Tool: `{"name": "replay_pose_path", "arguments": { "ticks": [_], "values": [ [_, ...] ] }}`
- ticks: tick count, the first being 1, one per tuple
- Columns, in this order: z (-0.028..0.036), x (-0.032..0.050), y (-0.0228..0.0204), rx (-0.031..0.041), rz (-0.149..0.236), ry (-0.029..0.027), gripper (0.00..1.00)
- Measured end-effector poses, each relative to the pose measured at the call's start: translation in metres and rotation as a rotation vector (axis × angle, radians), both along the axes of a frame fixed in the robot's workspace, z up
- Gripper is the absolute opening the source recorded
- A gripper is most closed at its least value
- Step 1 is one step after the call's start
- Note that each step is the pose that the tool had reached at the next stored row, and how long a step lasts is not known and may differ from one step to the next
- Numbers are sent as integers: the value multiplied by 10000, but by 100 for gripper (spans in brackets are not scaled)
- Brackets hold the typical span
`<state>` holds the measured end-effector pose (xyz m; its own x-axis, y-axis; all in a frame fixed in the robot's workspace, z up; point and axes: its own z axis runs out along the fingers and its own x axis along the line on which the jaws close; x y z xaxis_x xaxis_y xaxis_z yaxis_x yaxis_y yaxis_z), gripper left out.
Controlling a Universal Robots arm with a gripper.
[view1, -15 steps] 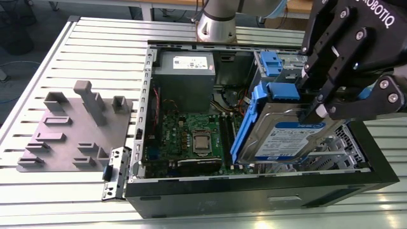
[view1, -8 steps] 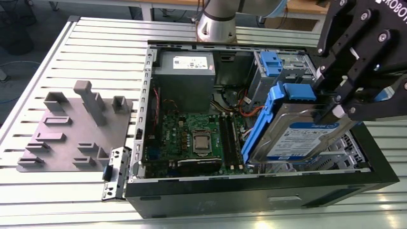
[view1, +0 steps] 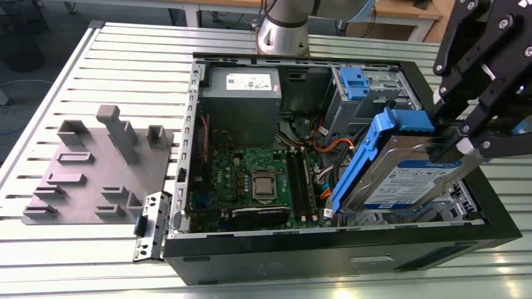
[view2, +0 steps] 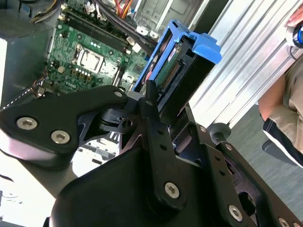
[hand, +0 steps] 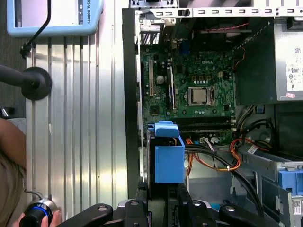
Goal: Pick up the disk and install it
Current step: 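Insert the disk into the insertion slot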
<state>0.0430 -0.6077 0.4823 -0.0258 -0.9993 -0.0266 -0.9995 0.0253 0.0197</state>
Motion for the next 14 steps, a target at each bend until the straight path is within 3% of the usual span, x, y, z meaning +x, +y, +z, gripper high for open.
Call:
{"name": "replay_pose_path", "arguments": {
  "ticks": [9,14],
  "values": [
    [-4,198,0,0,0,0,35],
    [-4,241,0,0,0,0,35]
  ]
}}
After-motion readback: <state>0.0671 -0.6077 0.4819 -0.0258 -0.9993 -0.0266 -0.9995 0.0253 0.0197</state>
